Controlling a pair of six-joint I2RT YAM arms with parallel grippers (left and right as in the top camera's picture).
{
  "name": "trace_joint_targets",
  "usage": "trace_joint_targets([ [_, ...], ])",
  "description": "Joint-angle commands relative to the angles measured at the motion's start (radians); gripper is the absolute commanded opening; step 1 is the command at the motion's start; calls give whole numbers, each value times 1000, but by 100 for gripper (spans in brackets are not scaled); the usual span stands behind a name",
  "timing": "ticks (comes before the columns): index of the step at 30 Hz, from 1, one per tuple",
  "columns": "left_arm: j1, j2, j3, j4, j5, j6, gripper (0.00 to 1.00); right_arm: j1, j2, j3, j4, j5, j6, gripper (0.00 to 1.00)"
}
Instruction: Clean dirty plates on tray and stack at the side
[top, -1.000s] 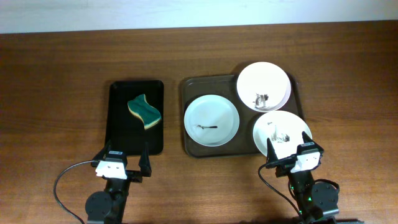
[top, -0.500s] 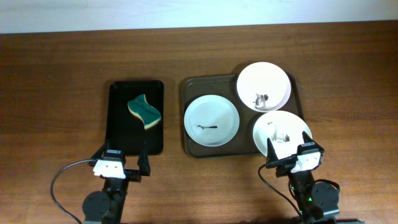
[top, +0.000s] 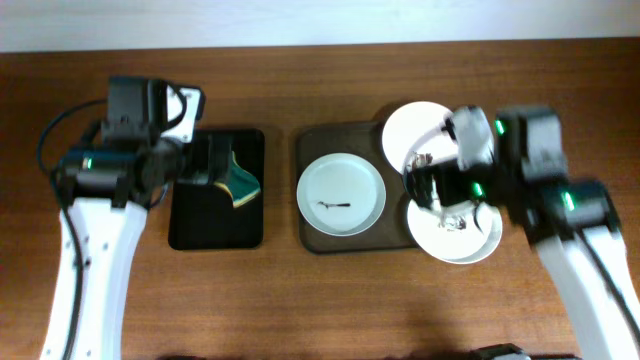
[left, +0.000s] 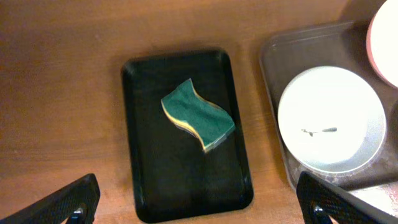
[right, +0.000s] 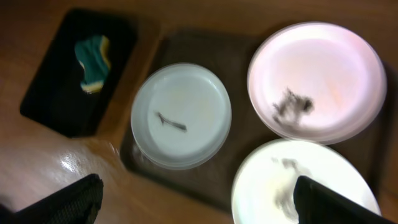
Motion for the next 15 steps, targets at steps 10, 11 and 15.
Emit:
trace_joint_targets([
  [10,7,348,34,110,-63,-273,95,83,616,43,150,121,277,36],
  [11,7,378,34,123,-63,-282,94,113,638,42,174,193,302,35],
  [15,8,460,34,176,-63,-285,94,170,740,42,262,247,332,31],
])
